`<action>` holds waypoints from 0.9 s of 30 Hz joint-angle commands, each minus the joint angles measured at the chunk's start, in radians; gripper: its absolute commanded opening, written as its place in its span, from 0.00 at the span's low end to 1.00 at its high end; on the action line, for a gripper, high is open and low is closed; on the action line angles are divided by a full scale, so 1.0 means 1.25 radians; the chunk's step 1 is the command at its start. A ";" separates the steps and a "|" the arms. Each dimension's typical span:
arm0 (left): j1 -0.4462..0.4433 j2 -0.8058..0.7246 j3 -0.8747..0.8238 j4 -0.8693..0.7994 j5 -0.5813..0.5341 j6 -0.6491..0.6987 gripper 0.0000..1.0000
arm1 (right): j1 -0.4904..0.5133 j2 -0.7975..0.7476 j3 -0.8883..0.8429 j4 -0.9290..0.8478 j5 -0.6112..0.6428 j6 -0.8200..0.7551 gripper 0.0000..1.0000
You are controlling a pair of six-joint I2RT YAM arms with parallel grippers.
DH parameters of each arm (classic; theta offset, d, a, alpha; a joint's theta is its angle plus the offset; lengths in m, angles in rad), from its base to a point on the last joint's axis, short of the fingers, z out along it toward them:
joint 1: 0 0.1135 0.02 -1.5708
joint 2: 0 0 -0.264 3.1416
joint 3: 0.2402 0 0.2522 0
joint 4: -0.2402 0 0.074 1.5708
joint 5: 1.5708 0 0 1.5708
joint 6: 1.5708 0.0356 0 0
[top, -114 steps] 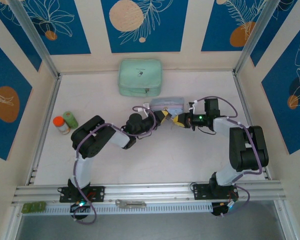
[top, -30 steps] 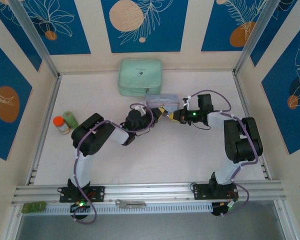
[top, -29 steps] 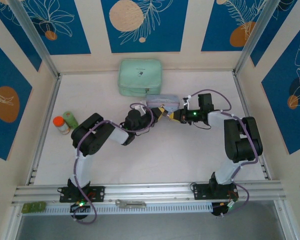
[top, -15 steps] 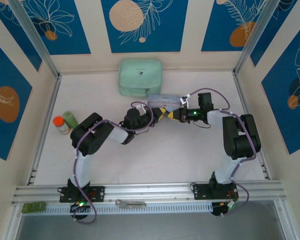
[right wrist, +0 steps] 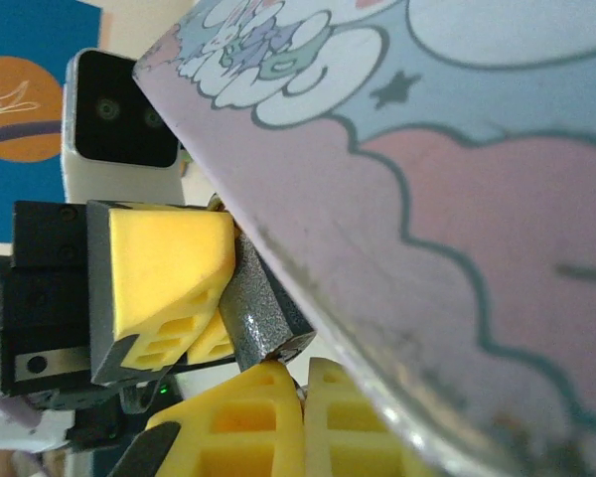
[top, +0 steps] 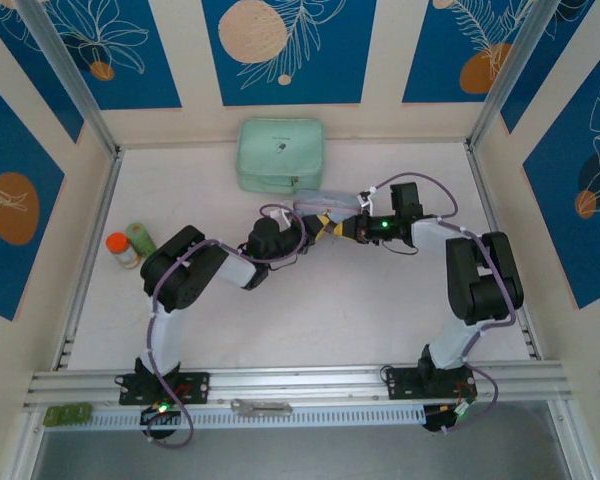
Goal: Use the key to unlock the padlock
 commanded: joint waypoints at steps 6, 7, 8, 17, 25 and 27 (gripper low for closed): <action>-0.124 -0.072 0.013 0.156 0.355 0.023 0.00 | 0.055 -0.023 0.025 0.063 0.162 0.040 0.00; -0.124 -0.068 0.016 0.176 0.362 0.022 0.00 | 0.053 -0.017 0.021 0.076 0.132 0.088 0.00; -0.125 -0.069 0.019 0.176 0.372 0.037 0.00 | 0.050 -0.013 0.013 0.105 0.095 0.144 0.00; -0.124 -0.093 0.000 0.176 0.409 0.130 0.00 | 0.025 -0.022 -0.079 0.374 -0.020 0.573 0.00; -0.124 -0.105 0.005 0.176 0.442 0.181 0.00 | 0.021 0.044 -0.165 0.790 -0.023 1.027 0.00; -0.124 -0.105 0.007 0.176 0.445 0.184 0.00 | 0.030 0.084 -0.175 0.904 -0.008 1.135 0.00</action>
